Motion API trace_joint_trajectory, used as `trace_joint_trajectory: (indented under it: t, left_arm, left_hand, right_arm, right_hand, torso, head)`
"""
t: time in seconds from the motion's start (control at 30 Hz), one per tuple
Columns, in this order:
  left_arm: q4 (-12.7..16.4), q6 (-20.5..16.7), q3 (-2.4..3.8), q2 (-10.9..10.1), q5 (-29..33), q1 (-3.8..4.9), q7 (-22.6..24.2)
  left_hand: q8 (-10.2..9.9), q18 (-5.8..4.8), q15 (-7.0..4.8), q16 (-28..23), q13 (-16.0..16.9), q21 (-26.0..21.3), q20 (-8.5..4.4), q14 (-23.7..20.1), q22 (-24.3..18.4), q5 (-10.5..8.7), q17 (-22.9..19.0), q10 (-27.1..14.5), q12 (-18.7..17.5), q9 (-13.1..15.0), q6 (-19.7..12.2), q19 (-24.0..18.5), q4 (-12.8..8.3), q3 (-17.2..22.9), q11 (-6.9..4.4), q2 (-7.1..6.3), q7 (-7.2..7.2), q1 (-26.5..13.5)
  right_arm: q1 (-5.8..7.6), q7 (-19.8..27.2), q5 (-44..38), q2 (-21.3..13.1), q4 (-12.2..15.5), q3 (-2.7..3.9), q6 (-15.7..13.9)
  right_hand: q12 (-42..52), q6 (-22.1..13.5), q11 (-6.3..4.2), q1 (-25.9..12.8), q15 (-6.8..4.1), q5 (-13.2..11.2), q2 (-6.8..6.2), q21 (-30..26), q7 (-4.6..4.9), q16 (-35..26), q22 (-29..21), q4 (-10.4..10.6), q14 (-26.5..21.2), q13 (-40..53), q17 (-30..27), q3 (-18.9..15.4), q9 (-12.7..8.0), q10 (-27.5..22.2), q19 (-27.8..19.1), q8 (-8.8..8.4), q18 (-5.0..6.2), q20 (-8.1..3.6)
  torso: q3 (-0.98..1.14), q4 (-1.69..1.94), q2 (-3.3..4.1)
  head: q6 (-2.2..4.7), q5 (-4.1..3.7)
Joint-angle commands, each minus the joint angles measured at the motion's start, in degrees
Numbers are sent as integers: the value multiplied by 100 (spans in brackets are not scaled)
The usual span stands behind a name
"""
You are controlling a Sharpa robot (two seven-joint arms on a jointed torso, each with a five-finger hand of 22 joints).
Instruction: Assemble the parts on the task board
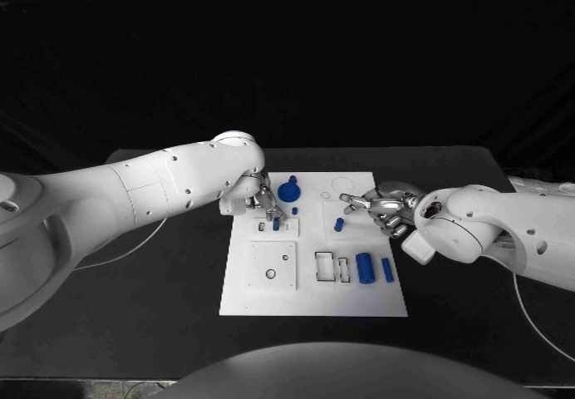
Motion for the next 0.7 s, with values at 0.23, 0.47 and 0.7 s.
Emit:
trace_joint_trajectory:
  t: [0.23, 0.47, 0.7]
  left_arm:
    - [-1, 134, 0, 40, 74, -4, 19]
    - [0, 179, -1, 45, 109, -7, 14]
    - [9, 190, -2, 53, 117, -9, 19]
  left_hand:
    - [-54, -43, -30, 15, 1507, 14, -37, 618, 1509, 7, 1509, 596, 14, -24, -14, 603, 1, 43, -16, 9, 1, 51]
    - [-101, -43, -29, 15, 1507, 14, -35, 618, 1509, 9, 1509, 596, 14, -68, 28, 603, -6, 63, -18, 27, -6, 107]
    - [-223, -43, -26, 15, 1507, 14, -30, 618, 1509, 37, 1509, 596, 14, -162, 101, 603, -17, 161, -37, 30, -24, 362]
  right_arm:
    - [-5, -11, -18, 12, 3, -1, 86]
    - [-5, -8, -18, 13, 1, -1, 82]
    - [-5, -6, -18, 11, -1, -1, 78]
  right_hand:
    - [16, -53, 26, 9, 37, 33, 55, 26, 179, 23, 1508, -8, 618, 1506, 1509, -27, 7, 601, 600, 27, -81, 50]
    - [16, -55, 27, 22, 38, 50, 58, 26, 180, 23, 1508, -11, 618, 1506, 1509, -30, 7, 601, 600, 30, -81, 52]
    - [16, -56, 28, 30, 38, 62, 58, 26, 180, 23, 1508, -13, 618, 1506, 1509, -32, 7, 601, 600, 31, -81, 53]
  torso:
    - [6, -4, -1]
    - [4, -1, -2]
    - [1, -2, -1]
  head:
    - [0, -4]
    - [0, -7]
    - [0, -16]
